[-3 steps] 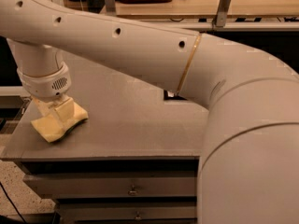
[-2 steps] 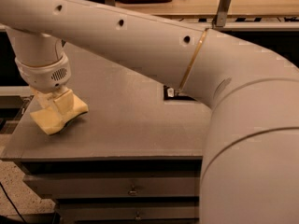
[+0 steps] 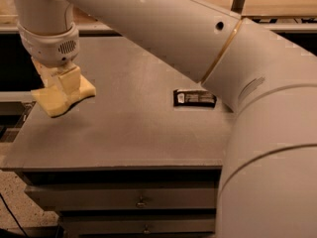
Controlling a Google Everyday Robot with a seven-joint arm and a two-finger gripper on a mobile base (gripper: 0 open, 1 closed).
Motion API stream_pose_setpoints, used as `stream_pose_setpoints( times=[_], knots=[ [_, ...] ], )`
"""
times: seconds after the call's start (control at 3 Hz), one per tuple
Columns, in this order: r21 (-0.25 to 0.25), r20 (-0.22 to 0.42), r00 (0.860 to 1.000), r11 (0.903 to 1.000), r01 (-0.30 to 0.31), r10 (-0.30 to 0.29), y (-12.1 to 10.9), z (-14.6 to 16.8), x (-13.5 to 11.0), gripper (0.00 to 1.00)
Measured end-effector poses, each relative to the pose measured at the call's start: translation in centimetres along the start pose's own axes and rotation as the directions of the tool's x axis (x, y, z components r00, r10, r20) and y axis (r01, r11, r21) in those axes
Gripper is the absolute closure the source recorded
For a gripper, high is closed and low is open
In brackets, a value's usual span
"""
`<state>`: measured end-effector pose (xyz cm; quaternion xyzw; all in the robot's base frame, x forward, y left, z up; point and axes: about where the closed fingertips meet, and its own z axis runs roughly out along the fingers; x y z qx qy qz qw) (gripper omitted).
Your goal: Pick sponge
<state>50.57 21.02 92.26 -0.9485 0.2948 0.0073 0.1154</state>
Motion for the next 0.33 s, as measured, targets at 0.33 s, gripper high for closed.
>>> stream_pose_setpoints(
  times=[0.33],
  knots=[
    [0.017,0.003,1.0,0.9999,0.001,-0.001,-0.47,0.06,-0.11,1.0]
  ],
)
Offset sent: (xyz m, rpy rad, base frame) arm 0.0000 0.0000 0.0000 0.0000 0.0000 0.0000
